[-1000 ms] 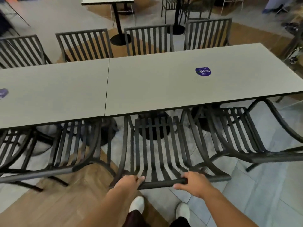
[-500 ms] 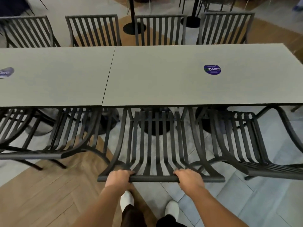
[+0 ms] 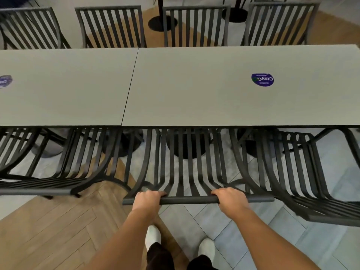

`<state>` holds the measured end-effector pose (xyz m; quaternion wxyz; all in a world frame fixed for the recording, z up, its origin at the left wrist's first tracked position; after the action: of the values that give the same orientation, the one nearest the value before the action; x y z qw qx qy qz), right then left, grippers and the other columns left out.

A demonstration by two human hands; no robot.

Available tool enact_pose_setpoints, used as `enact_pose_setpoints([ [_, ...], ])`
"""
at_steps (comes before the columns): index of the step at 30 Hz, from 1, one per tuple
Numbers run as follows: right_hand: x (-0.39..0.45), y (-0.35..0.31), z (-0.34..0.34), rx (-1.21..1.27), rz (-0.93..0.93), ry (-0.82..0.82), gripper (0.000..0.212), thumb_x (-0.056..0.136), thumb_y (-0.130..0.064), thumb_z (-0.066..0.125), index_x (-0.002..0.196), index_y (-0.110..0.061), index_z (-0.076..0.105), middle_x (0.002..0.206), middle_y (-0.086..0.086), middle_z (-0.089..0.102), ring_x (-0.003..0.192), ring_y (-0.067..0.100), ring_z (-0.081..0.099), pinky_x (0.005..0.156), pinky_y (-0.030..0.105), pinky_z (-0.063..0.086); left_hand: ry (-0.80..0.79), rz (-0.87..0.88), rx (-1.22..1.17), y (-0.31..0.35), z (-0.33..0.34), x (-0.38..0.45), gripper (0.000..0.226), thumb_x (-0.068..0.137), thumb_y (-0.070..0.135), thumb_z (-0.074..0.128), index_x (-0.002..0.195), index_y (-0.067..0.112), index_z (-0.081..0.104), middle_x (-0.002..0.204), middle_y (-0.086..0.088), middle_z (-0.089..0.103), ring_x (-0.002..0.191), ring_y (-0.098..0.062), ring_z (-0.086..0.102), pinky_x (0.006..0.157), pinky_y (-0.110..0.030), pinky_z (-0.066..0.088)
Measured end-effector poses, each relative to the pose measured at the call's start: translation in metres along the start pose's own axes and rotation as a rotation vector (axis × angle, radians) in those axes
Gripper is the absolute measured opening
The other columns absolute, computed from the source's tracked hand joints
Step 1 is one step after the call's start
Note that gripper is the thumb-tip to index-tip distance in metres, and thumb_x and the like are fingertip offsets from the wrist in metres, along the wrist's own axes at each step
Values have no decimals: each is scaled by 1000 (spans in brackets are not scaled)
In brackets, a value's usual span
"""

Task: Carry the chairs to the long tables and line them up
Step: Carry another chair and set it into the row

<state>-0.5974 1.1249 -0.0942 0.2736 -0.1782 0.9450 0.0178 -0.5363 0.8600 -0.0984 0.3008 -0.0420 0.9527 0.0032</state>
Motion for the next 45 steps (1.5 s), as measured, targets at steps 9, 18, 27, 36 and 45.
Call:
enact_pose_setpoints([
  [9,6,-4,-4,2,22,25,42,99,-17,55,136,-37,58,119,-6,67,111,19,61,93,37,51,-36,25,-59,-5,-2,10,50,105,18,48,149,42,44,116,2,67,101,-18,65,97,-34,48],
  [18,6,-22,-1,32,59,26,41,99,-16,55,135,-35,59,115,-4,68,110,20,62,92,35,52,-61,53,-117,-25,-2,12,55,105,15,48,151,44,41,102,5,59,85,-12,60,82,-27,53],
  [27,11,-42,5,25,54,27,42,99,-15,57,136,-35,59,116,-3,69,110,21,62,93,37,55,-96,42,-136,-51,2,21,55,103,16,51,147,48,46,104,6,64,85,-10,63,81,-28,57],
  [36,14,-37,5,-24,30,-24,44,99,-13,55,136,-37,57,116,-3,67,110,21,62,91,38,54,-86,3,-89,-45,4,24,60,102,10,51,150,46,44,113,2,65,95,-16,65,91,-34,57],
  [45,14,-34,1,19,22,-103,39,100,-28,59,138,-38,56,116,-3,65,110,21,61,92,37,51,-81,49,-108,-40,0,21,54,102,13,53,148,42,48,110,2,66,96,-16,66,94,-35,55],
])
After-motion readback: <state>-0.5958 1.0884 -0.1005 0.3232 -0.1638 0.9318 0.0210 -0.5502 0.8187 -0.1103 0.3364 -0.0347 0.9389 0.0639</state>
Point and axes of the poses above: each hand's wrist, its own x-axis towards the middle knuckle, its own z-axis out of the palm, y = z × x, the point moved 6 cm from there along x, towards the middle knuckle
